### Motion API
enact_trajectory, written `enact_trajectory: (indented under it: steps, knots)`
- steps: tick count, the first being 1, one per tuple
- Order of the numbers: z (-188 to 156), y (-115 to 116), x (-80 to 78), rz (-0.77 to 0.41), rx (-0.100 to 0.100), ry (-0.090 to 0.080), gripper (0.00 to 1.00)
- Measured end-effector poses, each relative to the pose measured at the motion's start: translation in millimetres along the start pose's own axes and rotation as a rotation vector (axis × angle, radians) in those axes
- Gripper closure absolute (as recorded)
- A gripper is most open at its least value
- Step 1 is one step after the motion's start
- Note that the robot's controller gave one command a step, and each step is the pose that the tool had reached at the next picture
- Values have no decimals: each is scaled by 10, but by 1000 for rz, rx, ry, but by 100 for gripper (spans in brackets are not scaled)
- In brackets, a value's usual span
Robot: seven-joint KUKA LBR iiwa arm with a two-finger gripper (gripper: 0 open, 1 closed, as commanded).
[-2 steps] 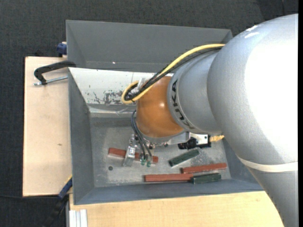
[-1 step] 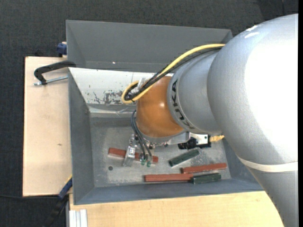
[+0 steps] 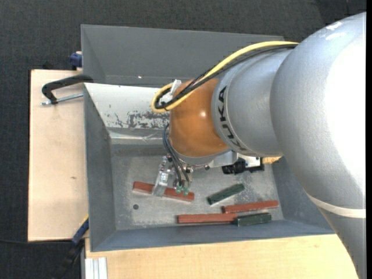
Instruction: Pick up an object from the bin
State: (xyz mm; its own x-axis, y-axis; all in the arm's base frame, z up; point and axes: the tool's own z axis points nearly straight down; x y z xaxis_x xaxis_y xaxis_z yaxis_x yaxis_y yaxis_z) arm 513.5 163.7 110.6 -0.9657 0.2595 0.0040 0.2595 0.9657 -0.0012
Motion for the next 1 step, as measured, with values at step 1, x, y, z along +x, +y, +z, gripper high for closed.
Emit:
enact_trajectory:
  steps: [1]
  knots:
    - [355,191,205,-21,-2,-5,0]
